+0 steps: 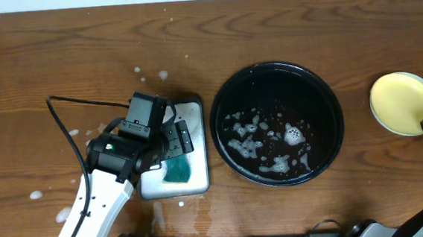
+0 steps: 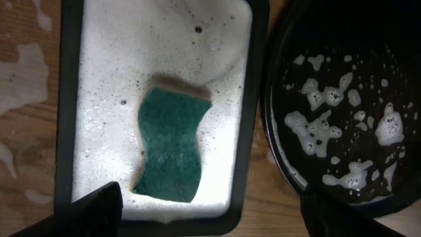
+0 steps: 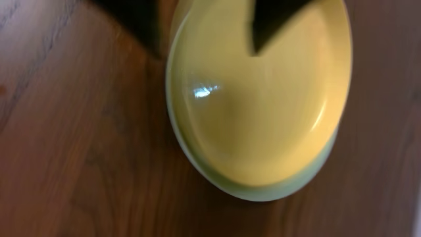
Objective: Clean dirty plates on tray and stack at the side
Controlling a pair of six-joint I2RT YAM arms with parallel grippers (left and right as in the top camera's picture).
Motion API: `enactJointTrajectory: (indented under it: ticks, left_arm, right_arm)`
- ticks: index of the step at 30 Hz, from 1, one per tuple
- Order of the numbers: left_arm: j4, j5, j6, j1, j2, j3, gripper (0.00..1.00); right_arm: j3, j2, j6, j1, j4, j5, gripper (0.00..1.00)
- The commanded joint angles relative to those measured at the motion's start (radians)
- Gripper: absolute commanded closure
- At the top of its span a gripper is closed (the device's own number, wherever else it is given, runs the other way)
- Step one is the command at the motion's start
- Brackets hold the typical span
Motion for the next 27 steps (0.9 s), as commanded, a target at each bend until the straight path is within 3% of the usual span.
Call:
enactJointTrajectory:
  ticks: [1, 3, 8, 14, 16, 17, 23, 27]
  left_arm:
    - [-0.002, 0.003, 0.002, 0.004, 0.0, 0.014, 0.13]
    - [-0.002, 0.003, 0.002, 0.004, 0.0, 0.014, 0.13]
    - [-0.002, 0.003, 0.002, 0.004, 0.0, 0.014, 0.13]
    - [-0.002, 0.003, 0.002, 0.004, 0.0, 0.014, 0.13]
    - [-0.002, 0.003, 0.002, 0.004, 0.0, 0.014, 0.13]
    - [-0.002, 0.003, 0.002, 0.004, 0.0, 0.014, 0.13]
    - [-0.002, 0.003, 0.002, 0.004, 0.0, 0.014, 0.13]
    - [-0.002, 0.003, 0.002, 0.004, 0.0, 0.014, 0.13]
  right_arm:
    - [0.034, -0.002, -0.08, 0.0, 0.014, -0.1, 0.44]
    - [0.065, -0.023, -0.101, 0.014, 0.01, -0.237, 0.41]
    - [0.163, -0.164, -0.157, 0.142, -0.137, -0.558, 0.46]
    - [0.187, -0.41, -0.314, 0.455, -0.306, -0.66, 0.48]
    - [0.187, -0.488, -0.351, 0.573, -0.351, -0.656, 0.37]
    - [0.187, -0.526, -0.35, 0.634, -0.364, -0.653, 0.01]
    - [0.187, -0.675, -0.35, 0.861, -0.385, -0.657, 0.01]
    - [0.187, -0.74, -0.529, 0.894, -0.412, -0.626, 0.01]
